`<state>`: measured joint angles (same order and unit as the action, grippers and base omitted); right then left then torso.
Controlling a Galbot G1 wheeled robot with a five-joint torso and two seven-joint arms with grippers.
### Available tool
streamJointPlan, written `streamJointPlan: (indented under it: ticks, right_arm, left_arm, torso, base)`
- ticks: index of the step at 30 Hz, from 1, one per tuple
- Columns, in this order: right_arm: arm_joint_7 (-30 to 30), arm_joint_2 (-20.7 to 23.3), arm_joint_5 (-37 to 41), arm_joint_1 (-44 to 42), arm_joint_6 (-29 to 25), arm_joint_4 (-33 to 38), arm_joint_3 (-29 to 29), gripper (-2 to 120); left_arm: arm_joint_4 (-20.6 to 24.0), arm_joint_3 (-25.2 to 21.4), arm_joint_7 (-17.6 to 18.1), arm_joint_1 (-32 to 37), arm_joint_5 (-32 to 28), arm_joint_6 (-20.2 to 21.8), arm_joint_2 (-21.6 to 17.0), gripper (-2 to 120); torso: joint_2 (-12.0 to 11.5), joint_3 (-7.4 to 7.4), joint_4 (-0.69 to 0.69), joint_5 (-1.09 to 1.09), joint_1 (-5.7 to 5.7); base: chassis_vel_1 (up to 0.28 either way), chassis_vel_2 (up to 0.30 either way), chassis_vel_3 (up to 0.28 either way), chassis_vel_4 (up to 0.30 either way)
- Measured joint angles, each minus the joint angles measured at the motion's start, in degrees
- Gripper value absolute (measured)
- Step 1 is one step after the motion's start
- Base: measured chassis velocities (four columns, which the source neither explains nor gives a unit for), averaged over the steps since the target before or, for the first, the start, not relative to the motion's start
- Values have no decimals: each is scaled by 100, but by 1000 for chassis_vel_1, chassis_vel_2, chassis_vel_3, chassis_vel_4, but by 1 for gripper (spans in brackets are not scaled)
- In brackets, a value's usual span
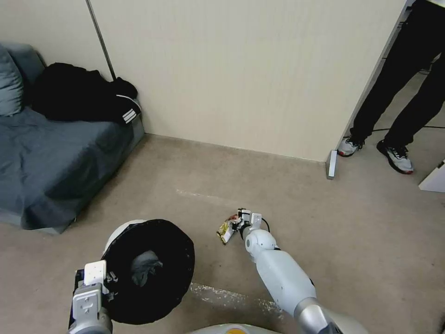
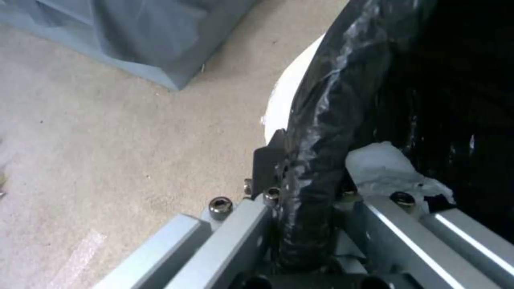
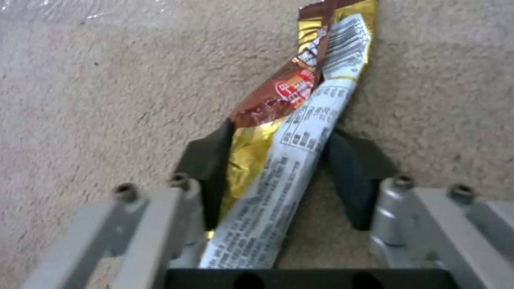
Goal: Pick up the trash bin, then pick up the garbage from the floor and place it into the trash bin.
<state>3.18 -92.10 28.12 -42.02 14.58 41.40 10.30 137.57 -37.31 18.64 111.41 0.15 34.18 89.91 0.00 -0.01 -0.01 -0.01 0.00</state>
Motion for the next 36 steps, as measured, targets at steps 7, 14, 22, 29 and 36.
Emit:
streamJointPlan:
  ticks: [7,14,22,29,36]
  right_arm:
    - [-43,1,6,-44,-50,-36,45,16]
    - [-48,-5,-31,-150,-129,63,16,0]
    - [2,-7,-78,-278,-218,245,-12,0]
    - [120,8,-58,-740,-346,1371,-57,0]
    - [-391,542,-214,-1529,-883,3911,-149,0]
  left_arm:
    - [0,23,0,11,14,-24,10,0]
    - [18,33,2,25,16,-32,-1,0]
    - [19,35,2,9,3,-34,-17,0]
    - [19,56,-2,-32,-50,-32,-47,0]
    - [-13,75,-16,-83,-100,-2,-97,0]
  torso:
    - [0,0,2,2,0]
    - [0,1,3,3,0]
    - [0,1,2,2,0]
    - [-1,1,2,2,0]
    - [0,1,0,0,0]
  base:
    - [0,0,0,0]
    - [0,0,0,0]
    - [0,0,0,0]
    - [0,0,0,0]
    - [0,0,0,0]
